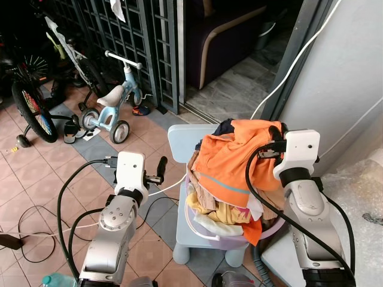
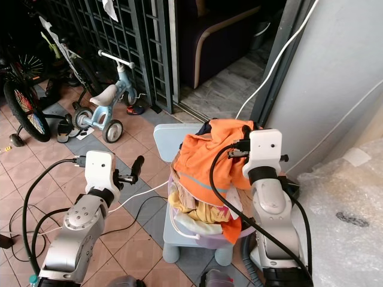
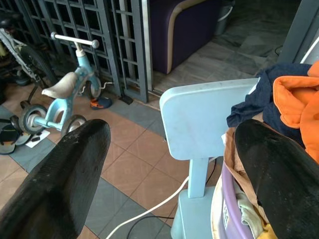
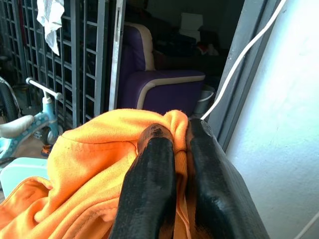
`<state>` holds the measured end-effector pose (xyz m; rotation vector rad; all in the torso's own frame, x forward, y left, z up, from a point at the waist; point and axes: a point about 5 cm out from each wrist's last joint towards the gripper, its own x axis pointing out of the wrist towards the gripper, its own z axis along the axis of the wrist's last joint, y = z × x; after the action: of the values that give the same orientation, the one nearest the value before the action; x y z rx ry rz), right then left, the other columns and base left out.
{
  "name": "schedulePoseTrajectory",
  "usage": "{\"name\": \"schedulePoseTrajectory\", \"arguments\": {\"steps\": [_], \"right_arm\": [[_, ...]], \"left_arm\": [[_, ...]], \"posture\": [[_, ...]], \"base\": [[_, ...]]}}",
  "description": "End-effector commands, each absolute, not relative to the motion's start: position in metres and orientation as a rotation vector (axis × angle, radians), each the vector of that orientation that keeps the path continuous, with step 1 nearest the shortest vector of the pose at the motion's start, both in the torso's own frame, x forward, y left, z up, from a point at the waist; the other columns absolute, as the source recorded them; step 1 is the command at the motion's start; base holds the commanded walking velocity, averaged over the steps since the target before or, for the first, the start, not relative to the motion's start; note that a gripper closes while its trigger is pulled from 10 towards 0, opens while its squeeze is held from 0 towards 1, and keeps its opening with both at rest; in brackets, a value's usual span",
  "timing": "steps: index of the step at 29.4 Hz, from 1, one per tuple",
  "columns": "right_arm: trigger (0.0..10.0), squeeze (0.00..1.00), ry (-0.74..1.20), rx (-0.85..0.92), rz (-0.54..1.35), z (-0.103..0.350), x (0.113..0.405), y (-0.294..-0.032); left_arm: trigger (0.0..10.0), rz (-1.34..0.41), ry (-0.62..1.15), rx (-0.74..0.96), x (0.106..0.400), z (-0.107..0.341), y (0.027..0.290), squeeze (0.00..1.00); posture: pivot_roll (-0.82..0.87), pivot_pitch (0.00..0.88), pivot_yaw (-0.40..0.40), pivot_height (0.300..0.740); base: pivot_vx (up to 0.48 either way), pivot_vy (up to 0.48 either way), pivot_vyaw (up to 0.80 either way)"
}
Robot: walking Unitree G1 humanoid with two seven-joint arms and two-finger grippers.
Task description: Clothes washing
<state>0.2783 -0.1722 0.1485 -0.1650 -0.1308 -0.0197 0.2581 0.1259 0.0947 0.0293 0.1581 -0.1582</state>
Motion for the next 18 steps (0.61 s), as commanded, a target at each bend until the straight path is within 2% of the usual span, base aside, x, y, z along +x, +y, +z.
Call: {"name": "schedulePoseTrajectory", "arguments": {"steps": [1,2,3,4,5,6,7,16,18], "right_arm": [[0.0,0.00,-0.151,-0.154,-0.040,0.1538,0.2812,-0.1739],[0.0,0.00,-0.152,-0.153,-0.041,0.1540,0.2814,-0.1736],[2.3,0.00,-0.150,-0.151,-0.041,0.1537,0.2815,-0.1728],[3.7,0.00,-0.145,-0.151,-0.038,0.1527,0.2812,-0.1717],[4.4,0.00,-0.137,-0.151,-0.034,0.1516,0.2811,-0.1711],[10.0,0.00,-0.122,-0.142,-0.036,0.1498,0.2815,-0.1709],[10.0,0.00,-0.118,-0.135,-0.039,0.1492,0.2817,-0.1709],[10.0,0.00,-0.104,-0.133,-0.047,0.1479,0.2849,-0.1706],[10.0,0.00,-0.107,-0.134,-0.044,0.1490,0.2859,-0.1695]], "left_arm": [[10.0,-0.150,0.163,0.034,0.2588,0.0931,0.1273,0.00],[10.0,-0.150,0.163,0.033,0.2588,0.0931,0.1273,0.00],[10.0,-0.149,0.163,0.033,0.2589,0.0931,0.1274,0.00],[10.0,-0.150,0.163,0.032,0.2590,0.0930,0.1276,0.00],[10.0,-0.151,0.163,0.033,0.2590,0.0930,0.1276,0.00],[10.0,-0.152,0.163,0.034,0.2596,0.0931,0.1277,0.00],[10.0,-0.152,0.163,0.034,0.2599,0.0932,0.1277,0.00],[10.0,-0.154,0.159,0.034,0.2618,0.0939,0.1269,0.00],[10.0,-0.155,0.158,0.035,0.2617,0.0937,0.1268,0.00]], "posture": [[-0.08,0.000,0.023,0.740],[-0.08,0.000,0.023,0.740],[-0.08,0.000,0.025,0.740],[-0.08,0.000,0.025,0.740],[-0.08,0.000,0.025,0.740],[-0.08,0.000,0.027,0.740],[-0.08,0.000,0.027,0.740],[-0.08,0.000,0.029,0.740],[-0.08,0.000,0.028,0.740]], "base": [[0.000,0.000,0.00],[0.000,0.000,0.00],[0.000,0.000,0.00],[-0.251,0.000,0.00],[-0.251,0.000,0.00],[-0.247,0.000,0.00],[-0.247,0.000,0.00],[-0.249,0.000,-0.80],[0.000,0.000,-0.80]]}}
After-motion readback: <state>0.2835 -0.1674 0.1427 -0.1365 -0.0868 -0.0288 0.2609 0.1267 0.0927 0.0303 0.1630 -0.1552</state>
